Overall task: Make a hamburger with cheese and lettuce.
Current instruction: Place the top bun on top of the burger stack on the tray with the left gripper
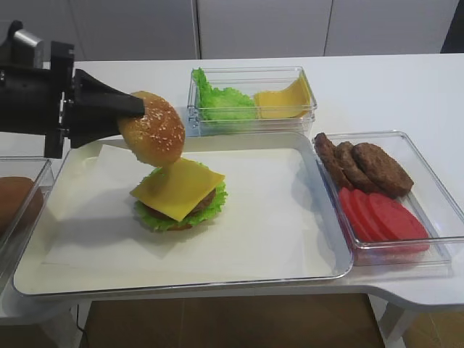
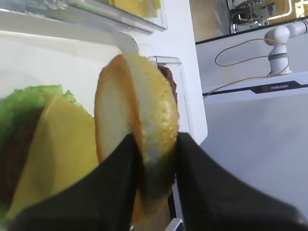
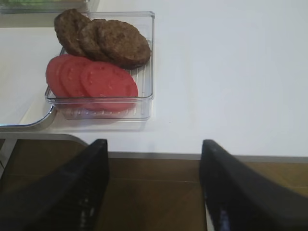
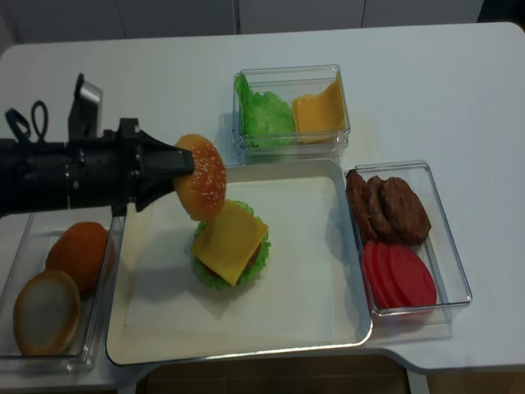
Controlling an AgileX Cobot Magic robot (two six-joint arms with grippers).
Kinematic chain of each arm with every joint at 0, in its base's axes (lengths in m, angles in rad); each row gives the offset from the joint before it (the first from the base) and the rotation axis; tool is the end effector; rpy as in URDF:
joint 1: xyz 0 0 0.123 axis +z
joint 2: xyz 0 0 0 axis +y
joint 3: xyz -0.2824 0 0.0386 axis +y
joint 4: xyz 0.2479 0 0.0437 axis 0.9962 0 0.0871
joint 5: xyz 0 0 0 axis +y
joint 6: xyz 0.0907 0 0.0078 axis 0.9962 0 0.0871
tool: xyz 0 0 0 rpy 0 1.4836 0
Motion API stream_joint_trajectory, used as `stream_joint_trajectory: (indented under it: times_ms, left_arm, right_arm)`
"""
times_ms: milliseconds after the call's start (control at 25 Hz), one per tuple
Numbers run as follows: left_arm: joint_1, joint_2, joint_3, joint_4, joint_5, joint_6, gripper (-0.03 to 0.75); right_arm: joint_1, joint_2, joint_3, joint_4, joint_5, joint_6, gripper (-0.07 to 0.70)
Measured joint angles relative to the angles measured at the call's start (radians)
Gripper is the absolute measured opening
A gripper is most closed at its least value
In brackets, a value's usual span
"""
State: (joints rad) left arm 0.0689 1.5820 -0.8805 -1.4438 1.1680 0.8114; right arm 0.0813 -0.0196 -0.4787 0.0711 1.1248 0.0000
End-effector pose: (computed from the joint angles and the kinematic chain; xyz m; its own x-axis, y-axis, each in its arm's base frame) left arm 0.2873 -0.0635 0.2492 -0.9376 -0.2410 -0.2508 0.1465 0.3802 -0.9132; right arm -0.0087 0.0051 0.2662 -0.5149 -0.0112 -0.8572 -0.1201 0.9910 0.0592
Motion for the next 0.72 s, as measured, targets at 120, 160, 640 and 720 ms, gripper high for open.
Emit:
stream_joint_trajectory:
  times_ms: [120,160,640,720]
  left_arm:
    - [-0.039,0.014,0.000,0.000,0.000,-0.009,0.184]
    - [-0.047,0.021,0.000,-0.002,0.000,-0.013,0.184]
    - [-0.051,0.038,0.000,-0.026,-0.002,-0.062,0.183]
    - [-0.051,0.038,0.000,0.000,-0.002,-0.066,0.181]
  right_arm:
    - [0.000,0.000,0.000,0.000,0.000,0.000,0.450]
    - [0.000,0.000,0.000,0.000,0.000,0.000,0.450]
    - [0.000,0.000,0.000,0.000,0.000,0.000,0.450]
    - [0.000,0.000,0.000,0.000,0.000,0.000,0.450]
